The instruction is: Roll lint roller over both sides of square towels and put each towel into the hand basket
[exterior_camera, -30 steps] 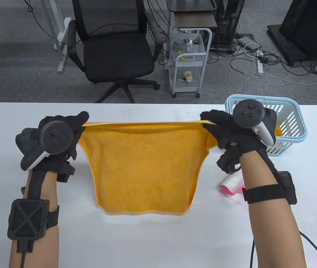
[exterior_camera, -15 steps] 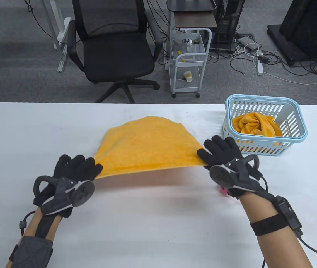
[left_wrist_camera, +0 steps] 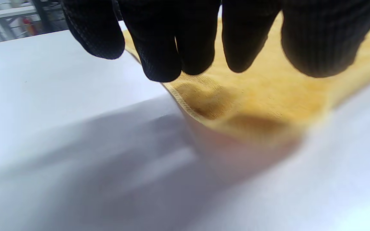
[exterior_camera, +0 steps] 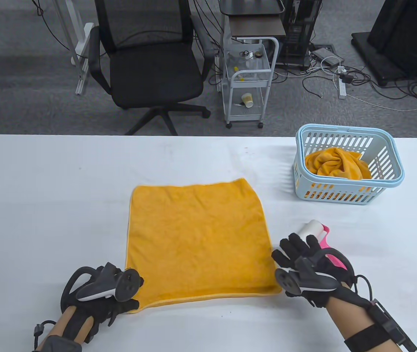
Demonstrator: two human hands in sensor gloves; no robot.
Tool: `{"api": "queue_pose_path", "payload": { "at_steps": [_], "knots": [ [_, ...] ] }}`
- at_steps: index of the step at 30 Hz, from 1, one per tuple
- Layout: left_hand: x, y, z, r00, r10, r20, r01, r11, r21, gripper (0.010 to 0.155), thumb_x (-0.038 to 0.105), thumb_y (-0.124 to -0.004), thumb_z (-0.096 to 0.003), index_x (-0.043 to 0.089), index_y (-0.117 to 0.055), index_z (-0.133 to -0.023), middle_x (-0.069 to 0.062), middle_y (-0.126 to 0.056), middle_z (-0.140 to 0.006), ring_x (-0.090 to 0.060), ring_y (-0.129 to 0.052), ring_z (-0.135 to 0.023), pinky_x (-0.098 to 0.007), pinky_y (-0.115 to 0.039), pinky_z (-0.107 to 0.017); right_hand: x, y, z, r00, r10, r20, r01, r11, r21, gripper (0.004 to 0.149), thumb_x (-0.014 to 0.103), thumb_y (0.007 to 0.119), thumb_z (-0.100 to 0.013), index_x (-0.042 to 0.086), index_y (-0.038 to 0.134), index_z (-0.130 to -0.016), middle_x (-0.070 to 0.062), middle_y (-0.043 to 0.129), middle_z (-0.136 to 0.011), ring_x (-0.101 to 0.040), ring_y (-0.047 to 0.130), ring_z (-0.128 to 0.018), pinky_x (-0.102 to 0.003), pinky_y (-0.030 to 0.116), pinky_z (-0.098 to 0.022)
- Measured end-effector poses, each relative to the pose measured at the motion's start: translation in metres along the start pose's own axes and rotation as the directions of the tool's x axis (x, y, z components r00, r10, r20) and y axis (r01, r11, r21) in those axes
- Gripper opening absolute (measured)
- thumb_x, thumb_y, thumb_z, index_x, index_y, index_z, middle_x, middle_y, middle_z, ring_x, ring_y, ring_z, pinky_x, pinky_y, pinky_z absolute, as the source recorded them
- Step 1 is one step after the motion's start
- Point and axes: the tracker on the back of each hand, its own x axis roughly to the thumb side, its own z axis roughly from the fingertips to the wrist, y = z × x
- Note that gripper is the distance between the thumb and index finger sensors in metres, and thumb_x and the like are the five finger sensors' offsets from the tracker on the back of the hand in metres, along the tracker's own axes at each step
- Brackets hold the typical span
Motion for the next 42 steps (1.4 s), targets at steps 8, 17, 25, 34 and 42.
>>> {"api": "queue_pose_path", "payload": {
  "at_steps": [8,17,25,34,42],
  "knots": [
    [-0.015,-0.019,-0.016,0.996,0.059,-0.066,-0.063,0.996,-0.057,0.083,0.063,-0.082,-0.0365,0.037,-0.047,-0.108,-0.005,-0.043,-0.122,-0.036,-0.067,-0.108,-0.066,-0.057,-0.075,-0.072,0.045,0.005,0.843,-0.272,-0.465,0.304,0.953,-0.006,0.112,0.066,0.088,-0.037,0.006,0.030,-0.111,-0.027,0.041,-0.114,-0.055,0.046,-0.103,-0.071,0.056,-0.066],
    [-0.008,-0.023,-0.020,0.996,-0.045,-0.074,0.037,0.994,-0.103,0.095,0.066,-0.088,-0.0303,0.034,-0.043,-0.108,-0.006,-0.037,-0.123,-0.034,-0.060,-0.108,-0.067,-0.054,-0.076,-0.085,0.077,-0.009,0.707,-0.215,-0.674,0.364,0.927,0.087,0.066,0.048,0.084,-0.048,0.009,0.073,-0.100,-0.022,0.076,-0.099,-0.049,0.077,-0.089,-0.064,0.071,-0.059],
    [-0.008,-0.023,-0.020,0.996,-0.052,-0.077,0.043,0.993,-0.107,0.096,0.066,-0.088,-0.0302,0.033,-0.042,-0.108,-0.005,-0.036,-0.123,-0.034,-0.060,-0.109,-0.067,-0.054,-0.076,-0.044,0.004,-0.032,0.796,-0.379,-0.472,0.398,0.915,-0.064,0.057,0.039,0.088,-0.048,0.020,0.071,-0.100,-0.016,0.087,-0.090,-0.044,0.094,-0.076,-0.059,0.082,-0.051],
    [-0.008,-0.023,-0.020,0.996,-0.043,-0.078,0.034,0.994,-0.107,0.098,0.066,-0.088,-0.0302,0.030,-0.042,-0.109,-0.005,-0.036,-0.123,-0.033,-0.059,-0.109,-0.068,-0.053,-0.076,0.139,-0.083,-0.092,0.931,-0.359,0.062,0.363,0.930,-0.059,0.060,0.038,0.086,-0.049,0.022,0.064,-0.102,-0.013,0.083,-0.093,-0.042,0.094,-0.077,-0.058,0.083,-0.052],
    [-0.009,-0.023,-0.020,0.996,-0.043,-0.078,0.035,0.994,-0.107,0.098,0.066,-0.087,-0.0302,0.030,-0.042,-0.109,-0.005,-0.036,-0.123,-0.033,-0.059,-0.109,-0.068,-0.053,-0.076,0.207,-0.083,-0.114,0.962,-0.227,0.148,0.231,0.973,-0.010,0.060,0.038,0.087,-0.048,0.023,0.066,-0.102,-0.012,0.084,-0.092,-0.041,0.095,-0.076,-0.058,0.082,-0.052]
  ]
}}
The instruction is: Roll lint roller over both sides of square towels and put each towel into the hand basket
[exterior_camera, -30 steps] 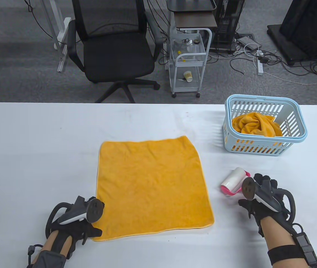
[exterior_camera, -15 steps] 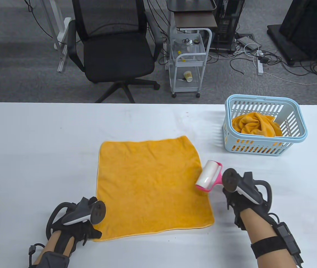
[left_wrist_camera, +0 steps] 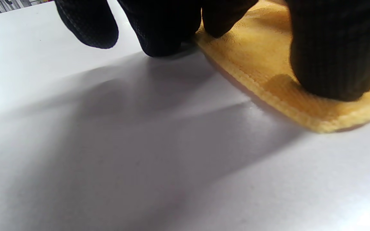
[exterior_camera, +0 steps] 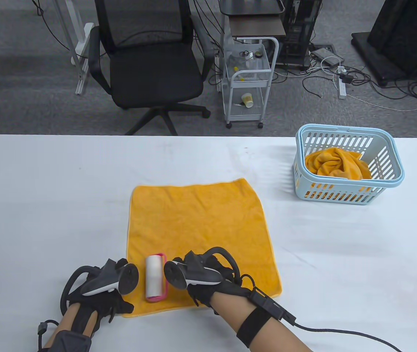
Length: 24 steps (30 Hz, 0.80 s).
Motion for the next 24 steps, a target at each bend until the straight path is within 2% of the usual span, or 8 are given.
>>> {"api": "queue_pose_path", "payload": {
  "at_steps": [3,6,11,14,16,18,21,24],
  "knots": [
    [0.000,0.000,0.000,1.000,-0.001,0.000,0.001,1.000,0.000,0.098,0.066,-0.088,-0.0303,0.030,-0.042,-0.109,-0.005,-0.036,-0.123,-0.033,-0.060,-0.109,-0.068,-0.053,-0.076,-0.025,0.000,0.010,0.999,0.019,-0.043,-0.017,0.999,0.045,0.059,0.036,0.088,-0.047,0.025,0.069,-0.101,-0.012,0.085,-0.091,-0.041,0.095,-0.077,-0.060,0.082,-0.052],
    [0.000,0.000,0.000,1.000,-0.001,0.000,0.001,1.000,0.000,0.098,0.066,-0.088,-0.0302,0.030,-0.042,-0.109,-0.005,-0.036,-0.123,-0.033,-0.059,-0.109,-0.068,-0.053,-0.076,-0.062,-0.001,0.027,0.989,0.093,-0.119,-0.073,0.983,0.168,0.059,0.033,0.090,-0.047,0.025,0.070,-0.102,-0.013,0.086,-0.091,-0.043,0.093,-0.079,-0.062,0.079,-0.054],
    [0.000,0.000,0.000,1.000,-0.004,-0.001,0.004,1.000,-0.001,0.098,0.066,-0.088,-0.0301,0.030,-0.042,-0.109,-0.005,-0.036,-0.123,-0.033,-0.060,-0.109,-0.068,-0.053,-0.076,-0.141,0.001,0.069,0.903,0.333,-0.272,-0.204,0.889,0.411,0.059,0.030,0.094,-0.047,0.025,0.073,-0.101,-0.012,0.087,-0.091,-0.043,0.090,-0.082,-0.063,0.077,-0.056],
    [0.000,0.000,0.000,1.000,-0.003,0.000,0.003,1.000,0.000,0.098,0.066,-0.088,-0.0301,0.030,-0.042,-0.109,-0.005,-0.036,-0.123,-0.033,-0.060,-0.109,-0.068,-0.053,-0.076,-0.162,0.004,0.080,0.860,0.410,-0.305,-0.219,0.835,0.505,0.058,0.030,0.094,-0.047,0.025,0.074,-0.101,-0.011,0.087,-0.092,-0.042,0.089,-0.083,-0.063,0.076,-0.057],
    [0.000,0.000,0.000,1.000,-0.004,0.001,0.004,1.000,0.000,0.097,0.066,-0.088,-0.0302,0.030,-0.043,-0.109,-0.005,-0.036,-0.123,-0.034,-0.060,-0.109,-0.068,-0.053,-0.076,-0.165,-0.002,0.080,0.862,0.398,-0.313,-0.209,0.843,0.495,0.057,0.030,0.094,-0.047,0.026,0.075,-0.100,-0.011,0.086,-0.093,-0.042,0.088,-0.084,-0.063,0.075,-0.058],
    [0.000,0.000,0.000,1.000,-0.004,0.002,0.004,1.000,0.001,0.098,0.066,-0.088,-0.0302,0.029,-0.043,-0.109,-0.007,-0.036,-0.123,-0.034,-0.060,-0.109,-0.068,-0.053,-0.076,-0.156,-0.011,0.072,0.886,0.335,-0.321,-0.187,0.891,0.414,0.057,0.030,0.092,-0.048,0.024,0.073,-0.101,-0.012,0.083,-0.094,-0.043,0.087,-0.085,-0.063,0.076,-0.058],
    [0.000,0.000,0.000,1.000,-0.004,0.002,0.004,1.000,0.001,0.097,0.066,-0.088,-0.0303,0.029,-0.043,-0.109,-0.007,-0.036,-0.123,-0.035,-0.060,-0.108,-0.068,-0.053,-0.076,-0.124,-0.023,0.046,0.950,0.140,-0.280,-0.072,0.968,0.241,0.059,0.030,0.091,-0.048,0.024,0.069,-0.103,-0.013,0.082,-0.096,-0.043,0.087,-0.085,-0.062,0.077,-0.057],
    [0.000,0.000,-0.001,1.000,-0.003,0.003,0.003,1.000,0.001,0.098,0.066,-0.088,-0.0302,0.029,-0.043,-0.109,-0.007,-0.036,-0.123,-0.035,-0.060,-0.108,-0.068,-0.053,-0.076,-0.082,-0.027,0.013,0.976,-0.019,-0.217,0.039,0.995,0.087,0.061,0.030,0.089,-0.048,0.024,0.066,-0.104,-0.013,0.081,-0.096,-0.043,0.088,-0.084,-0.062,0.077,-0.057]
  ]
}}
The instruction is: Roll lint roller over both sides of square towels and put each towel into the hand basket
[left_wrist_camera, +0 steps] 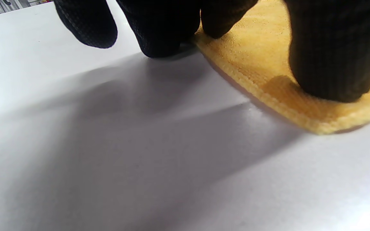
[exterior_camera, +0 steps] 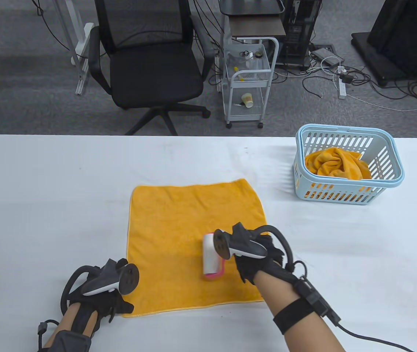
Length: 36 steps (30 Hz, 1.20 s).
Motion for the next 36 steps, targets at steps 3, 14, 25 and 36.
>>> {"api": "queue_pose_path", "payload": {
  "at_steps": [3,14,25,36],
  "knots": [
    [0.000,0.000,0.000,1.000,0.002,0.001,-0.002,1.000,0.000,0.098,0.066,-0.088,-0.0302,0.029,-0.043,-0.109,-0.007,-0.036,-0.123,-0.035,-0.060,-0.108,-0.069,-0.053,-0.076,0.037,0.005,-0.018,0.999,0.005,0.036,-0.004,0.999,-0.043,0.062,0.031,0.088,-0.048,0.024,0.063,-0.105,-0.012,0.079,-0.097,-0.042,0.088,-0.083,-0.061,0.078,-0.056],
    [0.000,0.000,0.000,1.000,0.000,0.002,0.000,1.000,0.000,0.097,0.066,-0.088,-0.0304,0.029,-0.043,-0.109,-0.007,-0.036,-0.122,-0.035,-0.060,-0.108,-0.069,-0.053,-0.076,-0.020,0.020,-0.027,0.911,0.381,-0.159,-0.371,0.924,0.090,0.064,0.024,0.090,-0.047,0.034,0.062,-0.105,-0.009,0.080,-0.097,-0.041,0.084,-0.088,-0.065,0.072,-0.061],
    [0.000,0.000,0.000,1.000,-0.003,0.004,0.003,1.000,0.000,0.097,0.065,-0.088,-0.0305,0.029,-0.043,-0.109,-0.008,-0.037,-0.123,-0.036,-0.060,-0.108,-0.069,-0.053,-0.076,-0.081,0.014,-0.025,0.872,0.368,-0.324,-0.328,0.929,0.172,0.061,0.021,0.091,-0.047,0.031,0.068,-0.102,-0.009,0.079,-0.098,-0.042,0.081,-0.090,-0.066,0.071,-0.061],
    [0.000,-0.001,-0.001,1.000,0.004,0.010,-0.004,1.000,0.002,0.098,0.065,-0.088,-0.0306,0.028,-0.043,-0.109,-0.008,-0.036,-0.122,-0.036,-0.060,-0.108,-0.069,-0.053,-0.076,0.044,0.011,-0.069,0.994,0.070,-0.089,-0.082,0.986,-0.143,0.070,0.027,0.089,-0.048,0.029,0.054,-0.108,-0.011,0.075,-0.101,-0.040,0.087,-0.086,-0.060,0.076,-0.059]
  ]
}}
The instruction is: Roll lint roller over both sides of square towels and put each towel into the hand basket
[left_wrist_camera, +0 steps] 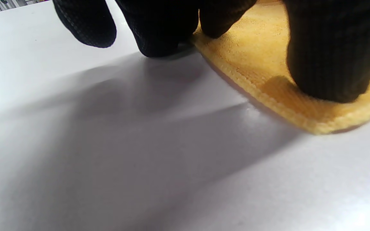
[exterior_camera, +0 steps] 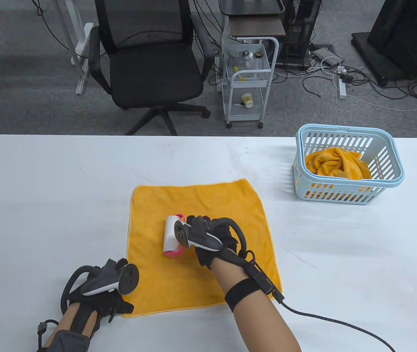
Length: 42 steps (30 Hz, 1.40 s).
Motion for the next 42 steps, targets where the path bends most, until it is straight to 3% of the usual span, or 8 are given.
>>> {"api": "queue_pose_path", "payload": {
  "at_steps": [5,14,16,21,24,29,36,42],
  "knots": [
    [0.000,0.000,0.000,1.000,-0.001,0.001,0.001,1.000,0.000,0.098,0.065,-0.088,-0.0306,0.028,-0.042,-0.109,-0.008,-0.036,-0.122,-0.036,-0.060,-0.108,-0.069,-0.053,-0.076,-0.044,0.004,-0.006,0.983,0.147,-0.113,-0.145,0.989,0.023,0.068,0.023,0.090,-0.047,0.035,0.058,-0.106,-0.008,0.077,-0.100,-0.040,0.082,-0.089,-0.064,0.071,-0.062],
    [0.000,0.000,0.000,1.000,-0.001,0.005,0.001,1.000,0.002,0.098,0.065,-0.088,-0.0307,0.028,-0.042,-0.109,-0.008,-0.036,-0.122,-0.036,-0.060,-0.108,-0.069,-0.052,-0.076,-0.156,0.019,-0.007,0.844,0.406,-0.351,-0.338,0.910,0.238,0.064,0.017,0.092,-0.046,0.036,0.067,-0.102,-0.007,0.078,-0.099,-0.040,0.077,-0.092,-0.067,0.065,-0.065],
    [0.000,0.000,0.000,1.000,-0.001,0.005,0.001,1.000,0.001,0.098,0.065,-0.088,-0.0308,0.028,-0.042,-0.109,-0.008,-0.036,-0.122,-0.036,-0.060,-0.108,-0.069,-0.052,-0.076,-0.156,0.014,-0.010,0.868,0.351,-0.352,-0.292,0.933,0.210,0.063,0.018,0.092,-0.046,0.036,0.068,-0.102,-0.006,0.077,-0.100,-0.039,0.076,-0.093,-0.067,0.065,-0.065],
    [0.000,-0.001,0.000,1.000,0.003,0.006,-0.003,1.000,0.001,0.098,0.065,-0.088,-0.0308,0.028,-0.042,-0.109,-0.008,-0.036,-0.122,-0.036,-0.059,-0.108,-0.069,-0.052,-0.076,-0.102,-0.002,-0.028,0.964,-0.077,-0.254,0.082,0.997,0.009,0.067,0.020,0.091,-0.047,0.034,0.061,-0.106,-0.009,0.076,-0.102,-0.040,0.079,-0.091,-0.064,0.068,-0.065],
    [0.000,-0.001,0.000,1.000,0.005,0.006,-0.005,1.000,0.000,0.098,0.065,-0.088,-0.0309,0.028,-0.042,-0.109,-0.008,-0.036,-0.122,-0.036,-0.059,-0.108,-0.069,-0.052,-0.076,-0.055,-0.004,-0.040,0.985,-0.106,-0.134,0.103,0.994,-0.030,0.069,0.023,0.091,-0.047,0.033,0.057,-0.107,-0.009,0.076,-0.101,-0.039,0.082,-0.090,-0.061,0.071,-0.064],
    [0.000,-0.001,0.000,1.000,0.009,0.008,-0.009,1.000,-0.001,0.098,0.065,-0.088,-0.0309,0.028,-0.042,-0.109,-0.008,-0.035,-0.122,-0.036,-0.058,-0.108,-0.069,-0.052,-0.076,-0.020,0.003,-0.056,0.993,-0.079,-0.092,0.076,0.997,-0.033,0.069,0.025,0.090,-0.048,0.034,0.056,-0.107,-0.007,0.076,-0.101,-0.037,0.083,-0.090,-0.059,0.071,-0.064],
    [-0.001,-0.001,0.000,1.000,0.008,0.008,-0.008,1.000,-0.001,0.098,0.065,-0.088,-0.0309,0.028,-0.042,-0.109,-0.008,-0.035,-0.122,-0.036,-0.059,-0.108,-0.069,-0.052,-0.076,-0.066,0.005,-0.061,0.966,0.099,-0.240,-0.098,0.995,0.014,0.066,0.020,0.091,-0.047,0.037,0.061,-0.104,-0.005,0.077,-0.100,-0.037,0.078,-0.092,-0.062,0.066,-0.067],
    [0.000,-0.001,0.000,1.000,0.005,0.009,-0.005,1.000,0.000,0.097,0.065,-0.088,-0.0311,0.028,-0.043,-0.109,-0.008,-0.036,-0.122,-0.036,-0.059,-0.108,-0.069,-0.052,-0.076,-0.128,0.018,-0.046,0.857,0.353,-0.375,-0.322,0.936,0.144,0.062,0.017,0.092,-0.046,0.035,0.069,-0.101,-0.006,0.078,-0.099,-0.037,0.077,-0.093,-0.061,0.066,-0.067]
  ]
}}
